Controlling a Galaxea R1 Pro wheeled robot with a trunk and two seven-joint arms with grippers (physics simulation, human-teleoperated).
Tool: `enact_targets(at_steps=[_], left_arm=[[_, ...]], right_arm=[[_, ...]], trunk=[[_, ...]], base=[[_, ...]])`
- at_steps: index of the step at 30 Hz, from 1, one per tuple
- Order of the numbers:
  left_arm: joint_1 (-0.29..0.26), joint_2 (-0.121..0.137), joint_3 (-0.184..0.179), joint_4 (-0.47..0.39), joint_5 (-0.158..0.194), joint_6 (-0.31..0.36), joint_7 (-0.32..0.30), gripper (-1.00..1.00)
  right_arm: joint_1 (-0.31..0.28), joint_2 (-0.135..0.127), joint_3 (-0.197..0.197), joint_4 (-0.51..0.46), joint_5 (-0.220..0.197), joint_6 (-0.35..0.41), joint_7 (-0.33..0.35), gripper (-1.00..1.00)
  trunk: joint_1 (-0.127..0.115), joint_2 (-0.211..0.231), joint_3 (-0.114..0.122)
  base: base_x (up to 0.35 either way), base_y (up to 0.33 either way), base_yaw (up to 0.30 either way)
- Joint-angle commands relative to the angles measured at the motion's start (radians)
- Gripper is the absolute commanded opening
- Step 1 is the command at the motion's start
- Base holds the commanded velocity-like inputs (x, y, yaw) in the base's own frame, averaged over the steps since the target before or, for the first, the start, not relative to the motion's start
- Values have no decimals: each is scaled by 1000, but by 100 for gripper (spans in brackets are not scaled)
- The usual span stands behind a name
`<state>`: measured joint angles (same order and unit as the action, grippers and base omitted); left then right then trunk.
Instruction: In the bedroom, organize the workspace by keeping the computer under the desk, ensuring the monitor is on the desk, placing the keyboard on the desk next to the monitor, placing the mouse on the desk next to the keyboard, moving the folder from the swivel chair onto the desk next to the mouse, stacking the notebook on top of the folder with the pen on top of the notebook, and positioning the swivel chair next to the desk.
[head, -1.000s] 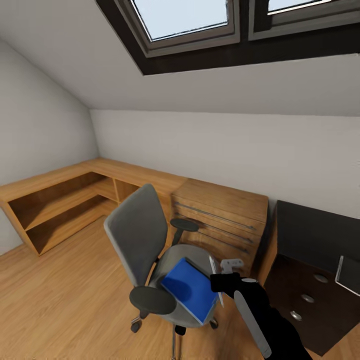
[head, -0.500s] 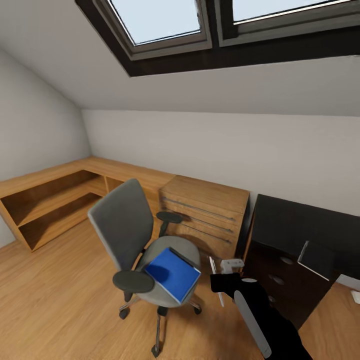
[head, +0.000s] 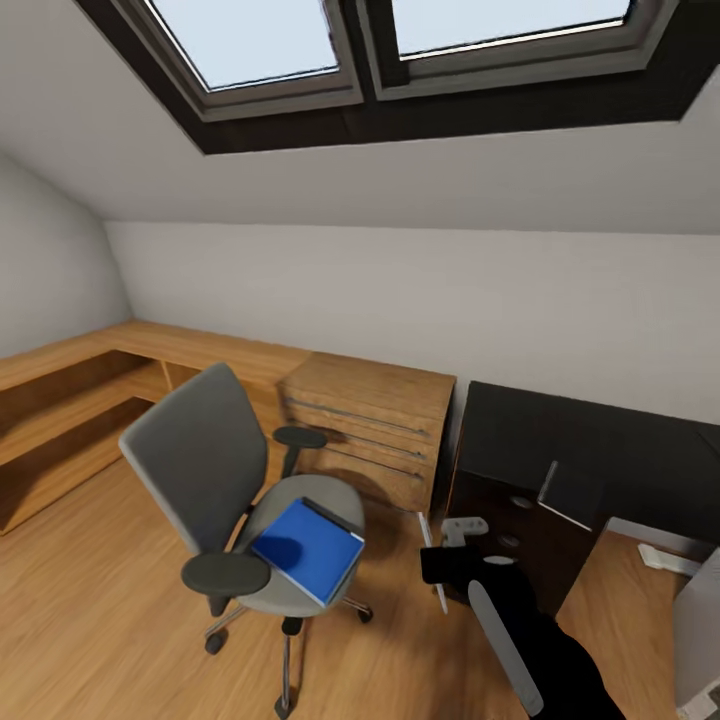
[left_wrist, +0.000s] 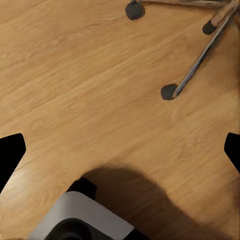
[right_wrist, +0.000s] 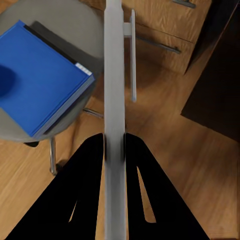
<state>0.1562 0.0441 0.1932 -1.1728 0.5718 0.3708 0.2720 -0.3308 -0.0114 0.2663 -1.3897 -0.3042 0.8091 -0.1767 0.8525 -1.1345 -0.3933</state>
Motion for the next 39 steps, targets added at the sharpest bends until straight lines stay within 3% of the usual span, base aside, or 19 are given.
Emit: enact_targets(at_steps=[1,5,6,7,10,11,12,14,15,18,19,21,25,36,39], left_arm=[[0,1,-17,7,-1,4,7,100],[0,-1,-71,47,-48,4,8,100],[0,-1,-100,118,-66,0,8,100],[0,-1,-107,136,-69,-6,7,100],[0,-1,-136,196,-83,-72,6,100],[0,-3,-175,216,-88,-140,7,100],[0,-3,-188,218,-88,-148,7,100],[0,-2,-237,223,-89,-167,8,100],[0,1,-263,225,-90,-178,8,100],[0,1,-271,226,-90,-181,8,100],[0,-1,-281,226,-91,-183,9,100],[0,-2,-283,227,-91,-184,9,100],[0,-3,-283,228,-90,-185,6,100],[0,-5,-289,234,-90,-185,4,100],[0,-5,-333,259,-90,-185,5,100]], right_arm=[[-1,-1,2,-3,-12,3,-10,-100],[-1,-1,2,-22,-13,7,-10,-100],[-1,-2,0,-48,-12,10,-9,-100],[-1,-2,0,-55,-12,11,-9,-100],[-3,0,-13,-105,-10,50,-12,-100],[-37,0,-78,-122,-7,135,-12,-100],[-59,0,-99,-116,-7,150,-12,-100],[-189,-1,-180,-26,-5,189,-13,-100],[-410,-14,-258,218,-5,206,-14,-100],[-584,-35,-293,447,-4,200,-13,-100],[-792,-64,-312,744,-2,131,-12,-100],[-855,-75,-315,847,-2,83,-12,-100],[-885,-86,-315,937,-1,14,-13,-100],[-884,-100,-312,1086,0,-128,-9,-100],[-882,-101,-313,1109,0,-146,-6,-100]], trunk=[[-4,7,2],[-19,35,15],[-23,42,18],[-27,49,21],[-38,70,30],[-42,77,34],[-46,84,37],[-54,98,43],[-58,105,46],[-69,126,56],[-69,126,56],[-69,126,56],[-69,126,56],[-69,126,56],[-69,126,56]], base=[[-1,-1,-111],[0,0,-55],[0,0,-10],[0,0,-8],[0,0,-4],[0,0,0],[0,0,0],[0,0,0],[0,0,0],[0,0,0],[0,0,0],[0,0,0],[6,0,0],[229,0,0],[179,0,0]])
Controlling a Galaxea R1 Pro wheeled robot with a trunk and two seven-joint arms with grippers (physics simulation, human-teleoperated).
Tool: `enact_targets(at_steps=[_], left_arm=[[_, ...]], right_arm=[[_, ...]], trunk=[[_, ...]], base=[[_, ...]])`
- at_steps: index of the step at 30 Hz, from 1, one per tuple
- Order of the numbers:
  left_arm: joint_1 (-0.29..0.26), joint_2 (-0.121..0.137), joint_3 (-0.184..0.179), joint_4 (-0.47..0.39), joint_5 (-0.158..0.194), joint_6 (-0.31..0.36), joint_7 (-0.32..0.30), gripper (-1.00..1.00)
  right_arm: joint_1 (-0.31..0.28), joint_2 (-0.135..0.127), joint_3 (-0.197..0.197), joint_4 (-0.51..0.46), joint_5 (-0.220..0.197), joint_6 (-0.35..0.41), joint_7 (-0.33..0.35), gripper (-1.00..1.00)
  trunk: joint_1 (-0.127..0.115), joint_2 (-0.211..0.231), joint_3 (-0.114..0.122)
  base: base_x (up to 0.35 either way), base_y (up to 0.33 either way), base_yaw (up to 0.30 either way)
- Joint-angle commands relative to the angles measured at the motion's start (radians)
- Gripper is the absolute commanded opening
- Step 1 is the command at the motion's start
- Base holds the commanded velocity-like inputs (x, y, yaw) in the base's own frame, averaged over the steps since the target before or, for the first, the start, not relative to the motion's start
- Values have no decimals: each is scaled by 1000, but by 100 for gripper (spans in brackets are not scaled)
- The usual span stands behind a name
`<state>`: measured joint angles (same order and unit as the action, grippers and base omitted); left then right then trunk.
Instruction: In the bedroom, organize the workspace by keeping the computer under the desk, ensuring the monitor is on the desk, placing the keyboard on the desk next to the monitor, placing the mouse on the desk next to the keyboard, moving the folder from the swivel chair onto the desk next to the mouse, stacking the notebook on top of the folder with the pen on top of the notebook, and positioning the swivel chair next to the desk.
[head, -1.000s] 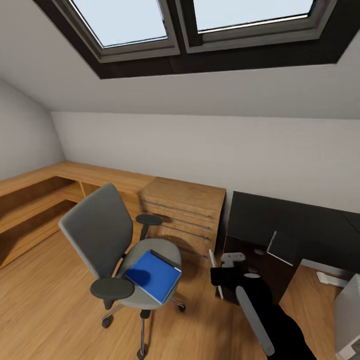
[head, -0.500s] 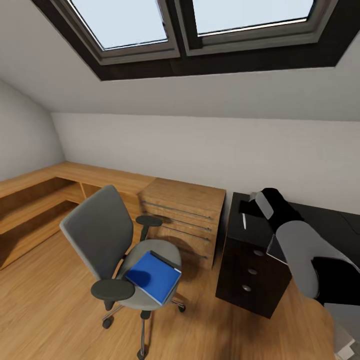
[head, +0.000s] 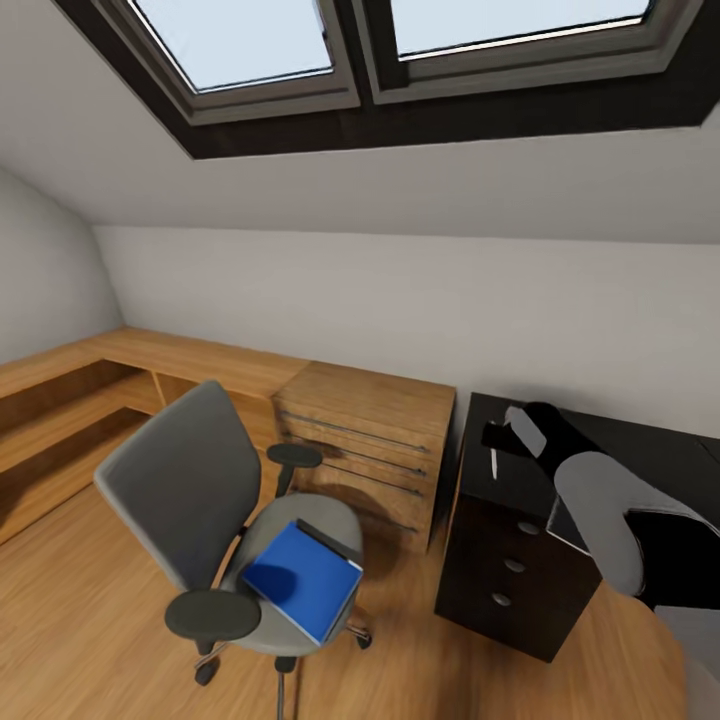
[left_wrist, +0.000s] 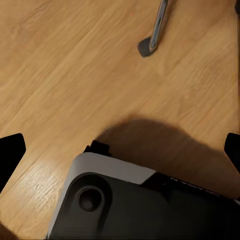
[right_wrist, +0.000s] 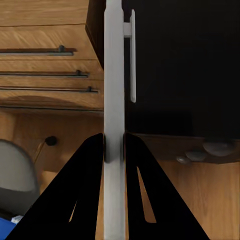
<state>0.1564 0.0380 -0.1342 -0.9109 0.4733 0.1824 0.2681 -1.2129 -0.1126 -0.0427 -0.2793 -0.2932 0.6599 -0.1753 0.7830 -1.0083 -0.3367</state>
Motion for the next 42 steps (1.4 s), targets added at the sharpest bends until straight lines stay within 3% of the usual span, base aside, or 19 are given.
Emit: enact_targets(at_steps=[1,4,7,9,11,13,15,19,23,27,32,42], left_arm=[[0,2,-11,0,8,3,9,100],[0,2,-31,7,8,3,10,100],[0,2,-36,10,9,3,10,100],[0,2,-36,10,9,1,10,100],[0,1,-35,8,9,-12,9,100],[0,1,-36,9,9,-94,8,100],[0,2,-42,12,10,-133,7,100],[0,2,-67,61,9,-172,7,100],[0,2,-124,78,11,-178,10,100],[0,2,-142,82,13,-178,9,100],[0,1,-148,82,12,-178,9,100],[0,2,-154,80,11,-180,12,100]], right_arm=[[0,0,-5,0,-11,2,-8,-100],[4,-16,-5,8,-11,-33,-5,-100],[91,-35,-2,10,-8,-207,-4,-100],[105,-40,-1,11,-5,-233,-6,-100],[110,-42,-1,11,-3,-243,-6,-100],[115,-43,-2,12,-1,-251,-6,-100],[117,-44,-2,12,0,-254,-6,-100],[119,-62,-2,12,1,-256,-6,-100],[119,-73,0,23,1,-254,-7,-100],[119,-82,1,61,2,-274,-9,-100],[119,-88,1,72,2,-312,-9,-100],[119,-86,-1,65,-4,-311,-6,-100]], trunk=[[0,-1,-1],[0,-1,-1],[0,-1,-1],[0,-1,-1],[0,-1,-1],[0,-1,-1],[0,-1,-1],[0,-1,-1],[0,-1,-1],[0,-1,-1],[0,-1,-1],[0,-1,-1]], base=[[180,0,0],[180,0,0],[56,0,0],[12,0,0],[5,0,0],[126,0,0],[229,0,0],[112,0,0],[137,0,0],[102,0,0],[13,0,0],[1,0,0]])
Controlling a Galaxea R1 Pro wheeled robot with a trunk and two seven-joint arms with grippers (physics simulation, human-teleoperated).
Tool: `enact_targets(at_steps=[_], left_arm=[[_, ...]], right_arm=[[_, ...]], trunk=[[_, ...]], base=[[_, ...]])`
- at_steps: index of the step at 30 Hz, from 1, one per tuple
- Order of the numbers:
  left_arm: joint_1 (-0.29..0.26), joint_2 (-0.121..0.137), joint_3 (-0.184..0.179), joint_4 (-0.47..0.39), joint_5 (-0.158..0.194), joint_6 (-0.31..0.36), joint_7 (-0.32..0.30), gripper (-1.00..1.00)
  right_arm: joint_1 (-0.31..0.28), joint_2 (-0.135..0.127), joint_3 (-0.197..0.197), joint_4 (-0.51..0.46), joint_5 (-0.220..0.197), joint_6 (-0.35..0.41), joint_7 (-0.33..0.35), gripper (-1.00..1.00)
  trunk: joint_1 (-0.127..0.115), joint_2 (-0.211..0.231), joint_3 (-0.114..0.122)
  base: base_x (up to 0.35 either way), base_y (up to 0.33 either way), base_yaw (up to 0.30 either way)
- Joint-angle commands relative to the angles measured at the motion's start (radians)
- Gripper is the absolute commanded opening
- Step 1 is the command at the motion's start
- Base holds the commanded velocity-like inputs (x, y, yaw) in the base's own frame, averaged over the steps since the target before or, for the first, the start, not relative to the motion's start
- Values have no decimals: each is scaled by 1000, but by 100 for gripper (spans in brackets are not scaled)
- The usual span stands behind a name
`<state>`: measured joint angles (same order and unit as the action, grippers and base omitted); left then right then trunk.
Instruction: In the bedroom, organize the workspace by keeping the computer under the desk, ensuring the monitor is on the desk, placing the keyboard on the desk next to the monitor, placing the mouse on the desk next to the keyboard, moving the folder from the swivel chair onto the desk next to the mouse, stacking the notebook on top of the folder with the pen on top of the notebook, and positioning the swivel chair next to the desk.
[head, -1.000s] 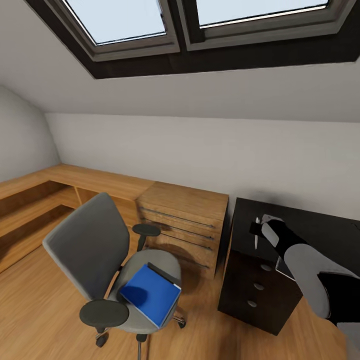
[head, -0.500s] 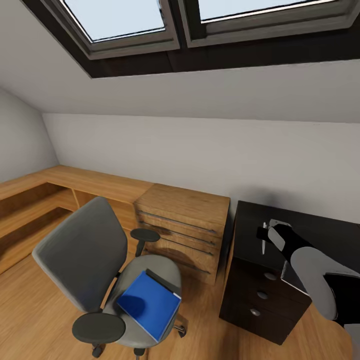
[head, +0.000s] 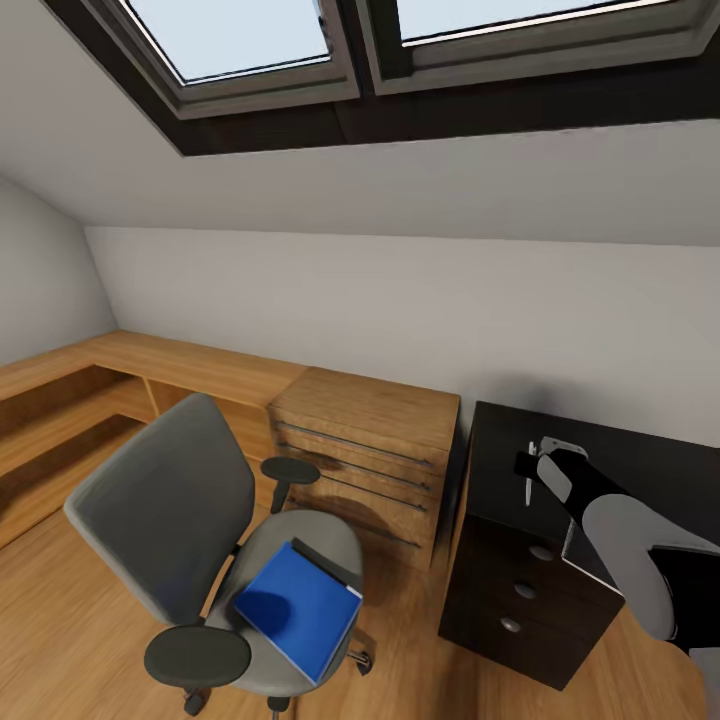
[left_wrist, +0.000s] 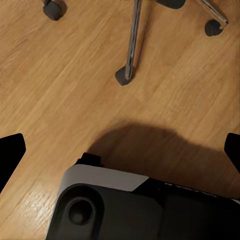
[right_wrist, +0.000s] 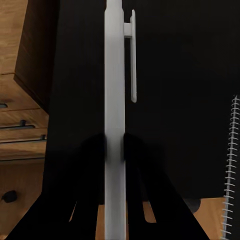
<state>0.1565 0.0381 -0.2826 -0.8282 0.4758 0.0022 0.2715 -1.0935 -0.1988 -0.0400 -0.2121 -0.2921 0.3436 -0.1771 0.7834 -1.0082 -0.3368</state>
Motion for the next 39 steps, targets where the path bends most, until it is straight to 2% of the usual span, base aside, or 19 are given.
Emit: enact_targets(at_steps=[1,3,26,29,30,32,36,39], left_arm=[[0,2,-6,-3,9,0,9,100],[0,2,-6,-3,9,0,10,100],[0,2,-6,-2,9,-10,13,100],[0,1,-5,-1,10,-89,12,100],[0,1,-7,18,10,-191,12,100],[0,0,-10,36,9,-234,11,100],[0,0,-14,54,9,-276,11,100],[0,0,-15,55,9,-279,10,100]], right_arm=[[0,0,-4,-3,-6,5,-4,-100],[0,0,-4,-3,-7,6,-4,-100],[0,-1,-5,-6,-10,18,-2,-100],[0,-1,-5,-6,-10,19,-2,-100],[0,-1,-5,-6,-10,20,-2,-100],[0,-2,-5,-6,-10,20,-3,-100],[0,-2,-4,-6,-9,20,-3,-100],[0,-2,-4,-6,-9,20,-4,-100]], trunk=[[0,-1,-1],[0,-1,-1],[88,-162,-73],[100,-183,-82],[104,-190,-86],[111,-204,-92],[127,-232,-104],[138,-253,-114]], base=[[0,0,0],[0,0,0],[0,0,0],[0,0,0],[0,0,0],[0,0,0],[0,0,0],[0,0,0]])
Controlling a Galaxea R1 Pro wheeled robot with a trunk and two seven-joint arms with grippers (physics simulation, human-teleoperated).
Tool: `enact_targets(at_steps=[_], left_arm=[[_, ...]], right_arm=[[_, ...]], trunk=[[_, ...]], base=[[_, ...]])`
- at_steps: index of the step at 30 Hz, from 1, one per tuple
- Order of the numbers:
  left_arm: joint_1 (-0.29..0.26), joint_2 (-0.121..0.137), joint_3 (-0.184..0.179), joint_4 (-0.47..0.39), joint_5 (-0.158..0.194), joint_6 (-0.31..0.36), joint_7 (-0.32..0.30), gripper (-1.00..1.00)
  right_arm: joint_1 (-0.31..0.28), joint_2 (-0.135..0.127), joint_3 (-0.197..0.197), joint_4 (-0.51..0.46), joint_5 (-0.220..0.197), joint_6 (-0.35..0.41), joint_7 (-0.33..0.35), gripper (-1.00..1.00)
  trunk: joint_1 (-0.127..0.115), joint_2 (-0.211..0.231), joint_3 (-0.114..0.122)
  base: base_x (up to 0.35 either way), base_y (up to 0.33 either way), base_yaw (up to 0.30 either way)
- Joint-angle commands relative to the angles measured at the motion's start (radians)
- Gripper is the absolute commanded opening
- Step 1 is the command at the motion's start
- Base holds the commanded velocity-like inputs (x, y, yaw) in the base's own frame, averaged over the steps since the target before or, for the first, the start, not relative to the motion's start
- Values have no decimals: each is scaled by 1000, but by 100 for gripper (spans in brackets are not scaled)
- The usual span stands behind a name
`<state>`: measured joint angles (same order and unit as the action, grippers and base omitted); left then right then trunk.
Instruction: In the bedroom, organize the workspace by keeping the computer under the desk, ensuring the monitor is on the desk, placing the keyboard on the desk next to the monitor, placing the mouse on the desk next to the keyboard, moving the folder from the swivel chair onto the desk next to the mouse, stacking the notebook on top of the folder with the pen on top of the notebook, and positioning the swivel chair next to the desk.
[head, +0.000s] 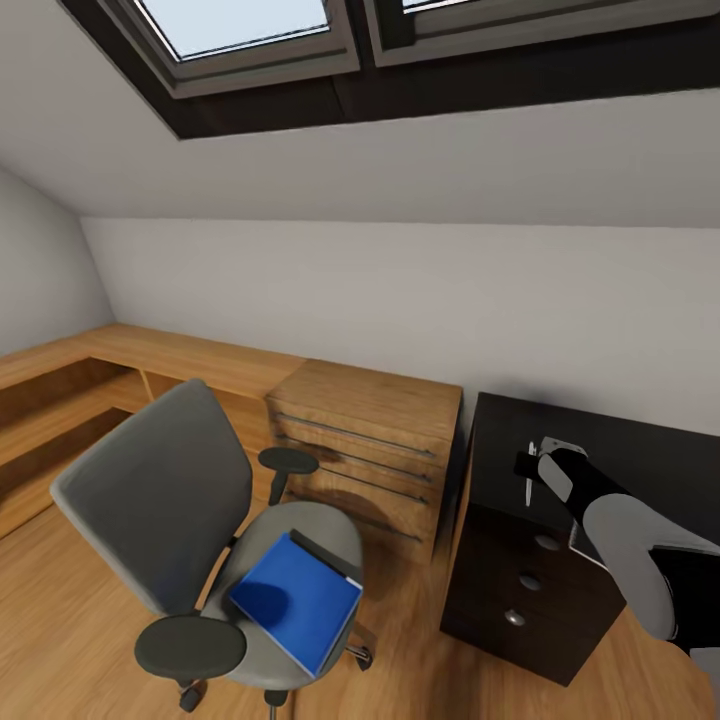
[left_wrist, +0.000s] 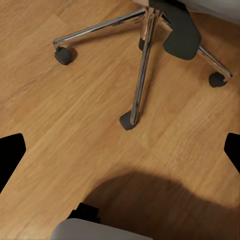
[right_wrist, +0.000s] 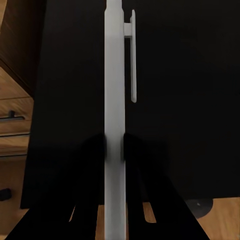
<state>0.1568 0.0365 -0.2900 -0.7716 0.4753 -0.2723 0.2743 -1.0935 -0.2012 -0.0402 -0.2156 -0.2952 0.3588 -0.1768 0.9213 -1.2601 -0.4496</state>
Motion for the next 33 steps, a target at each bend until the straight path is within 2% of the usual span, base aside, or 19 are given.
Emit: enact_targets(at_steps=[1,19,33], left_arm=[[0,2,-7,-1,9,-6,7,100],[0,2,-8,0,8,-7,6,100],[0,2,-8,0,8,-7,2,100]], right_arm=[[0,0,-4,-2,-6,5,-4,-100],[0,2,-3,-2,-4,5,-3,-100],[0,2,-3,-2,-2,5,-3,-100]], trunk=[[4,-8,-4],[73,-134,-60],[73,-134,-60]], base=[[0,0,0],[0,0,0],[0,0,0]])
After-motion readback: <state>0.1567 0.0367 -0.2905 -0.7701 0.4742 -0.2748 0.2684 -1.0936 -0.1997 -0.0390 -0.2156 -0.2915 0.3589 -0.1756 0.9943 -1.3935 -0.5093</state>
